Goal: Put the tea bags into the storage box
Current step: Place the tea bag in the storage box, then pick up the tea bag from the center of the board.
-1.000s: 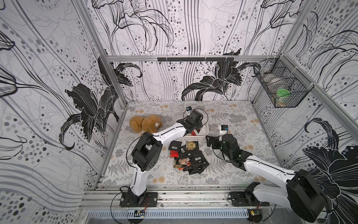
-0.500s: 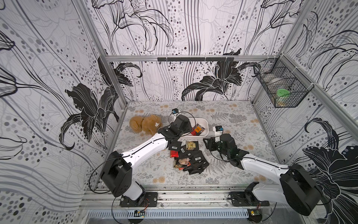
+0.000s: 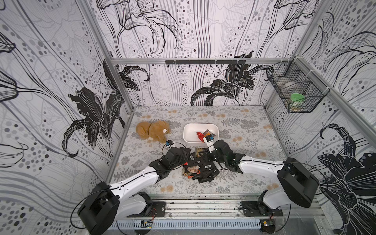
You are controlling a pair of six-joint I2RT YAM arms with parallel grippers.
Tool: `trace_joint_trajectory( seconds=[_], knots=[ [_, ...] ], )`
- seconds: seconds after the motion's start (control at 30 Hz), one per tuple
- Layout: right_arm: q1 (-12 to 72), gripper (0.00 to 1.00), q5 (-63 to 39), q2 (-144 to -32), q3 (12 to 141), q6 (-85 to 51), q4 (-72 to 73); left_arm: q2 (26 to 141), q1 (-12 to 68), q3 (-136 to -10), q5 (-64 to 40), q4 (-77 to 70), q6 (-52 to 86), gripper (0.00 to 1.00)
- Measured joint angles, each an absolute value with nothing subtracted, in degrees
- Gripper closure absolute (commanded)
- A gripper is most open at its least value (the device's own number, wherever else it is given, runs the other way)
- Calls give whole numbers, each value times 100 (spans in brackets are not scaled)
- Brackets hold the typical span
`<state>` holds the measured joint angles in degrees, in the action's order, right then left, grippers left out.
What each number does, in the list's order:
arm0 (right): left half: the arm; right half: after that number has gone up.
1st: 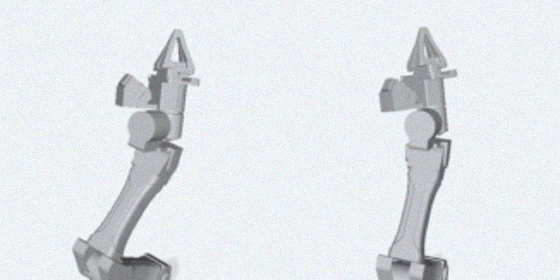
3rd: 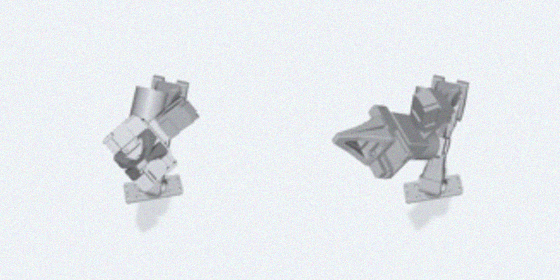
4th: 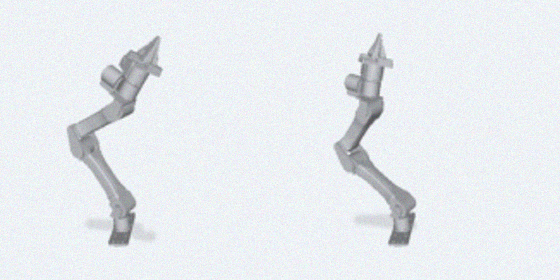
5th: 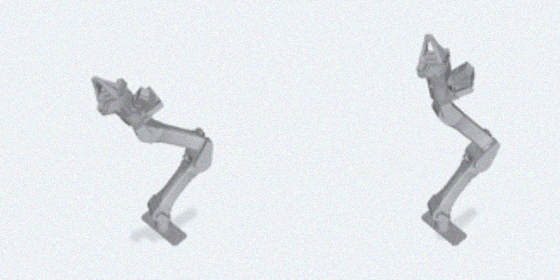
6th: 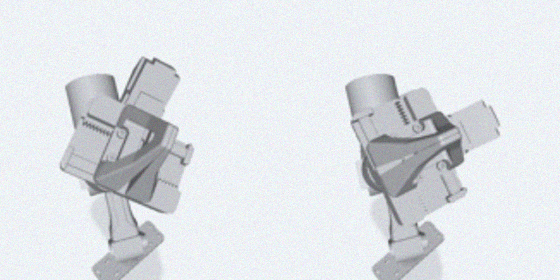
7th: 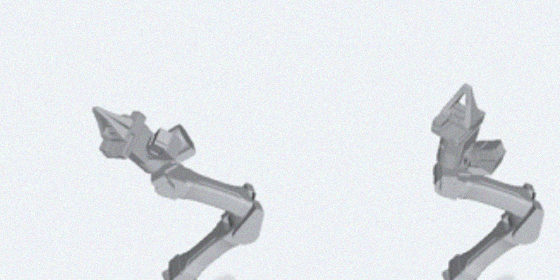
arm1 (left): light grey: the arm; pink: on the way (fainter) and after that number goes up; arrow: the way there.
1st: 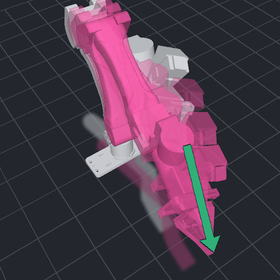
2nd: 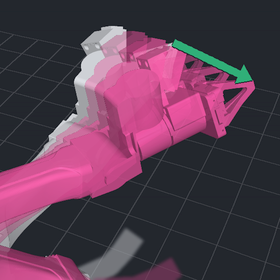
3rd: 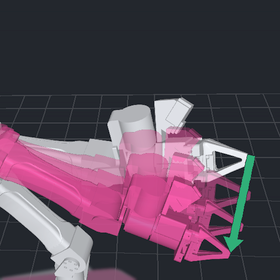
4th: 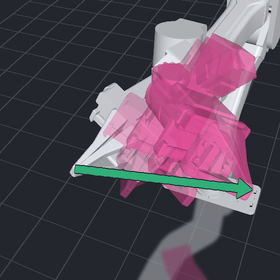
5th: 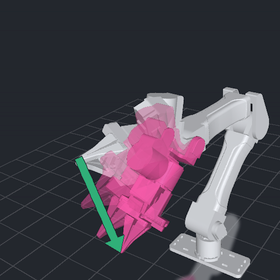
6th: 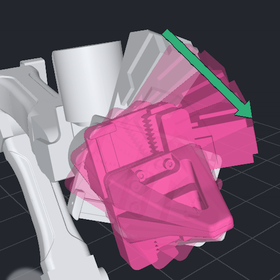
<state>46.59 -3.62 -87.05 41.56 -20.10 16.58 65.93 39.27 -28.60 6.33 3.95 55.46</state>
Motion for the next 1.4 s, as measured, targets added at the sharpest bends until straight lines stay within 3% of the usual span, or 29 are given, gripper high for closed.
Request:
trace_joint_trajectory(
  seconds=[0.1,0.53,0.8,1.03,1.27,1.4],
  knots=[
    [4659,77,-204,-8945,4298,-2034,1527,6838,3927,-2792,475,-62,5682,50],
    [4438,86,16,-9644,4617,-2311,1376,8691,3927,-3653,224,-1037,5706,51],
    [4165,86,30,-9769,4659,-2484,1214,9485,3916,-4154,117,-1175,5684,51],
    [4023,87,27,-9998,4890,-2552,1004,9738,3889,-4270,36,-1221,5675,50],
    [4021,96,97,-10230,5109,-2587,666,9808,3887,-4268,38,-1214,5675,49],
    [4021,96,200,-10348,5297,-2611,432,9819,3887,-4268,36,-1216,5677,49]
  ],
)
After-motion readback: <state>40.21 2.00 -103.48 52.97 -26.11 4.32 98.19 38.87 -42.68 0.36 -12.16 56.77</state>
